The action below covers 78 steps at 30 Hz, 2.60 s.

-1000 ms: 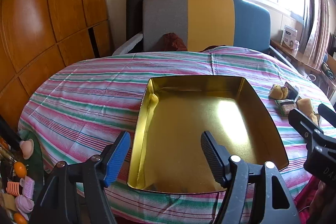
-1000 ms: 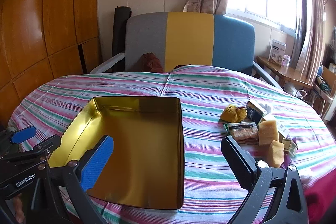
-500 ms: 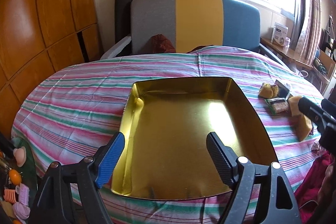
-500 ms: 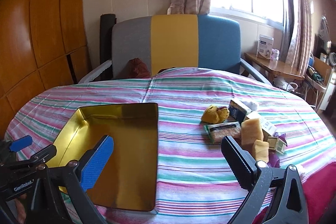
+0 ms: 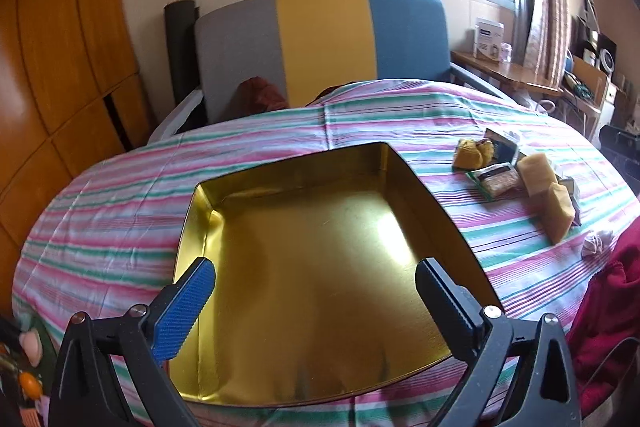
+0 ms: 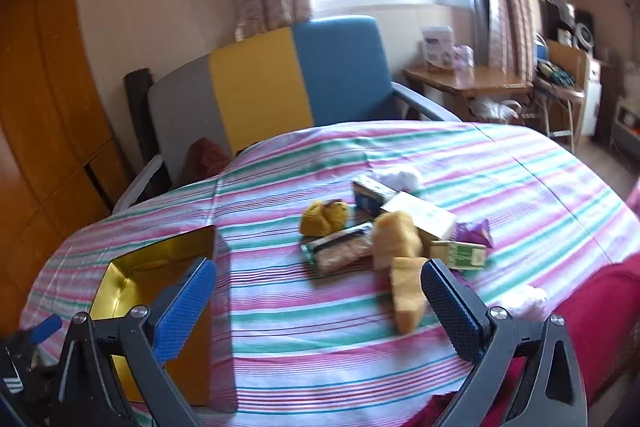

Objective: Organize objects
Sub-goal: 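Move both tools from the gold tray toward the cluster of items, then grasp the yellow sponge with the left tool while the right tool grasps the white rope toy, then carry the yellow sponge to the gold tray and release it with the left tool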

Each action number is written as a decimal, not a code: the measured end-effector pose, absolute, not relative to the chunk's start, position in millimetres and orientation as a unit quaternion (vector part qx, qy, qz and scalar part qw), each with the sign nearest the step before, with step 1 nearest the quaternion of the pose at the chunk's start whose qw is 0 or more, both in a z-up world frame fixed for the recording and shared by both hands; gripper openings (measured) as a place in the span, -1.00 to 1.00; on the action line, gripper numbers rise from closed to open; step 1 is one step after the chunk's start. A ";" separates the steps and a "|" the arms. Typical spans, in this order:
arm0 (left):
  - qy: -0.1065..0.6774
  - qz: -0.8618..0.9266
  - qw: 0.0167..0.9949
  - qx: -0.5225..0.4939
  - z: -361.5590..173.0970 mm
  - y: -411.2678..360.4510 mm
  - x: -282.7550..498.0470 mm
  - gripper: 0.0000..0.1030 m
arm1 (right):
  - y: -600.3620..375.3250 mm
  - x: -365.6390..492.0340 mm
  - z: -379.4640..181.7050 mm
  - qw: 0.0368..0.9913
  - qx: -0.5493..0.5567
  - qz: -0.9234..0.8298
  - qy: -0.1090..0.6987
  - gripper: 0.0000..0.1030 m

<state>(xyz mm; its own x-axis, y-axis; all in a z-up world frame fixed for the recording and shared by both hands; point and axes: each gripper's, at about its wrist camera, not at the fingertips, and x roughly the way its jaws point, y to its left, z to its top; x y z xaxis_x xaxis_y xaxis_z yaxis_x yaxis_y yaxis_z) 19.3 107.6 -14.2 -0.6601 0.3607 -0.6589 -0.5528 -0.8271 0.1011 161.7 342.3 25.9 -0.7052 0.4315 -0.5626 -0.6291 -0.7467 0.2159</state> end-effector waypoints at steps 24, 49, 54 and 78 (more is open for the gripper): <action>0.184 0.769 0.465 -0.398 -26.2 287.0 61.3 0.57 | 472.7 254.9 14.0 0.409 -0.236 0.829 0.301 1.00; 0.186 0.705 0.523 -0.442 -72.9 359.9 62.8 -0.34 | 470.9 205.2 -21.5 0.174 -0.515 0.826 0.148 0.36; 0.165 0.720 0.526 -0.421 -52.5 322.2 60.8 -0.34 | 451.6 172.9 -63.7 0.123 -0.635 0.761 0.059 0.16; 0.048 0.853 0.294 -0.428 -35.8 47.4 -94.9 -0.34 | 489.6 148.6 -87.9 0.159 -0.675 0.720 0.026 -0.33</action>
